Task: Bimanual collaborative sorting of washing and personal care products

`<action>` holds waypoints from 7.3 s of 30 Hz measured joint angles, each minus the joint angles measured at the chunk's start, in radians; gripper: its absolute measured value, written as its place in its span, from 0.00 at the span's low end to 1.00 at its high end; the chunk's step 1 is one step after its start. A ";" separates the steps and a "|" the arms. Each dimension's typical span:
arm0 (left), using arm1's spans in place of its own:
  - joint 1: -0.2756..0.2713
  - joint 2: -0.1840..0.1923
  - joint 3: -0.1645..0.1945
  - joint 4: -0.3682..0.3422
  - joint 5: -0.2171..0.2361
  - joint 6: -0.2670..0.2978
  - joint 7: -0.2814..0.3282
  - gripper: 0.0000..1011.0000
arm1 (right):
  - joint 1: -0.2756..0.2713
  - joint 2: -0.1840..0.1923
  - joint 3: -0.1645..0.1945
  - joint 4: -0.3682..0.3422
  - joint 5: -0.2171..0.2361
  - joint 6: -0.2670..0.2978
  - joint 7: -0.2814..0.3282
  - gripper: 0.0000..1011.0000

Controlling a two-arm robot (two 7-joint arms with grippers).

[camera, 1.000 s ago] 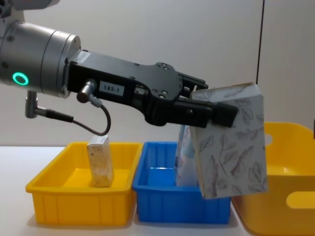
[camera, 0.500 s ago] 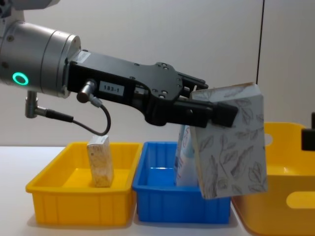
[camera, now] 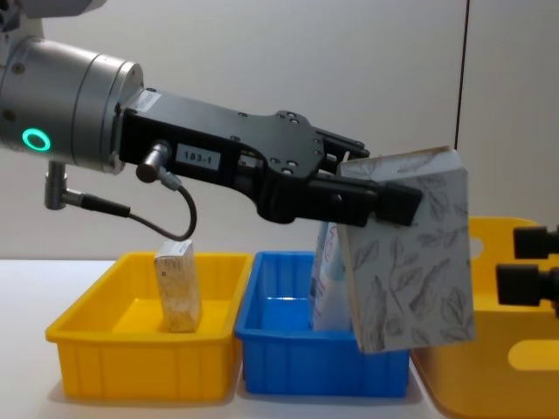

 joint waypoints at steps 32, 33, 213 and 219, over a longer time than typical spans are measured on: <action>0.000 0.000 0.000 0.000 0.000 0.000 0.000 0.34 | 0.178 -0.047 -0.159 0.088 -0.048 0.028 0.054 0.99; 0.000 0.000 0.000 0.000 0.000 0.000 0.000 0.34 | 0.185 -0.050 -0.165 0.093 -0.052 0.025 0.057 0.99; 0.432 0.105 -0.231 -0.382 -0.136 0.323 0.722 0.99 | 0.397 -0.443 -0.130 0.390 -0.322 0.205 -0.891 0.51; 0.432 0.105 -0.231 -0.382 -0.136 0.323 0.722 0.99 | 0.400 -0.443 -0.132 0.394 -0.324 0.209 -0.890 0.69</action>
